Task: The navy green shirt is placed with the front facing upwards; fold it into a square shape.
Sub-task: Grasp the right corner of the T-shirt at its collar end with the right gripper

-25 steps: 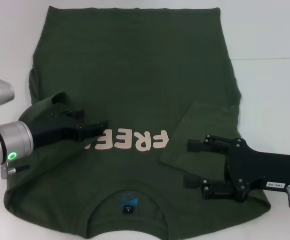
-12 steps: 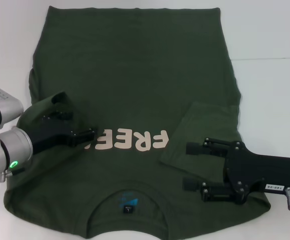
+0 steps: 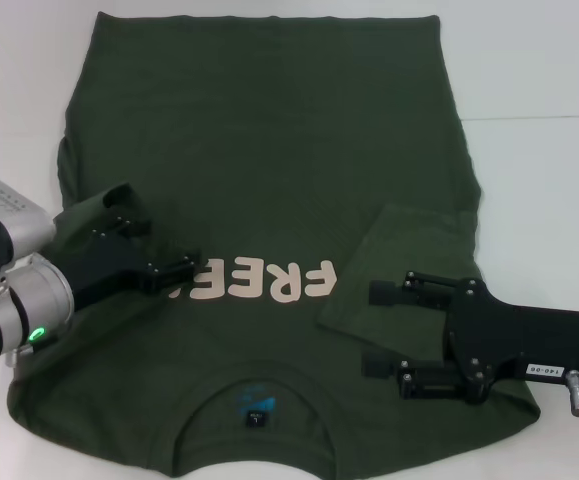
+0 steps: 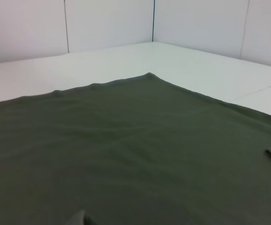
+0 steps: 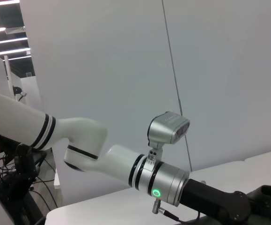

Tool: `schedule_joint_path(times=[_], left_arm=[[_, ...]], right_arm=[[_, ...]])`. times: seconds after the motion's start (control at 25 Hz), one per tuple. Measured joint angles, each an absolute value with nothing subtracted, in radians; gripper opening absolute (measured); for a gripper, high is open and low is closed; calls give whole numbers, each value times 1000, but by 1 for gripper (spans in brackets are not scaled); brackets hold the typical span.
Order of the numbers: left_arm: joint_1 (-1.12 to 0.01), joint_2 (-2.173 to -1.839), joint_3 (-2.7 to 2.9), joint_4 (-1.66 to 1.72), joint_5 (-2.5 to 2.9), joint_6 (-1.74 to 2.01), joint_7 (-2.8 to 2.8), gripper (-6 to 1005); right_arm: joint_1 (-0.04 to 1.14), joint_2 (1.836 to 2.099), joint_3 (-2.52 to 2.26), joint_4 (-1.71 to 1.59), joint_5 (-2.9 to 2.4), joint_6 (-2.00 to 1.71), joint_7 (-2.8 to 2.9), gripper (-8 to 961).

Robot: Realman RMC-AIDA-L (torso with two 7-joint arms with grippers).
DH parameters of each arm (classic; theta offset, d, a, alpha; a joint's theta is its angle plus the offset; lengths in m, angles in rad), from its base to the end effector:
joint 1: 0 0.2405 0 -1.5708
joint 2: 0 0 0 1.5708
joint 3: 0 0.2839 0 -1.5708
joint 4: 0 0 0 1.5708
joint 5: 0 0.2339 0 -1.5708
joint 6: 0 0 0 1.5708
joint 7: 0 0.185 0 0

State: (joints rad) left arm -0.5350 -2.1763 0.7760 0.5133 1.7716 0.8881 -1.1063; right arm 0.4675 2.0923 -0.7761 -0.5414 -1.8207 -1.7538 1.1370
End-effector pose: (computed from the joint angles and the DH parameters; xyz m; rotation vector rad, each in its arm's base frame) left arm -0.3263 0.4299 -0.0975 -2.2801 -0.6471 -0.4038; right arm 0.2590 0.3224 -0.0650 -2.7980 0.3827 1.0484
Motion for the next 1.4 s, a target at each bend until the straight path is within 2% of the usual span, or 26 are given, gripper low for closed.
schedule_joint_path(times=[0.48,1.24,1.4], left_arm=[[-542,-2177,776,446,1672,844,-930,863],[-586,-2177,775,379,1669,765,-894,738],[-593,-2177,773,369,1669,759,-868,534]], right_arm=[[469,2092,-772,-541,-1823,-1751,1138,827],[471,2092,-771,-531,-1826,-1744,1138,827],[471,2092,-771,-530,-1826,-1744,1138,827]])
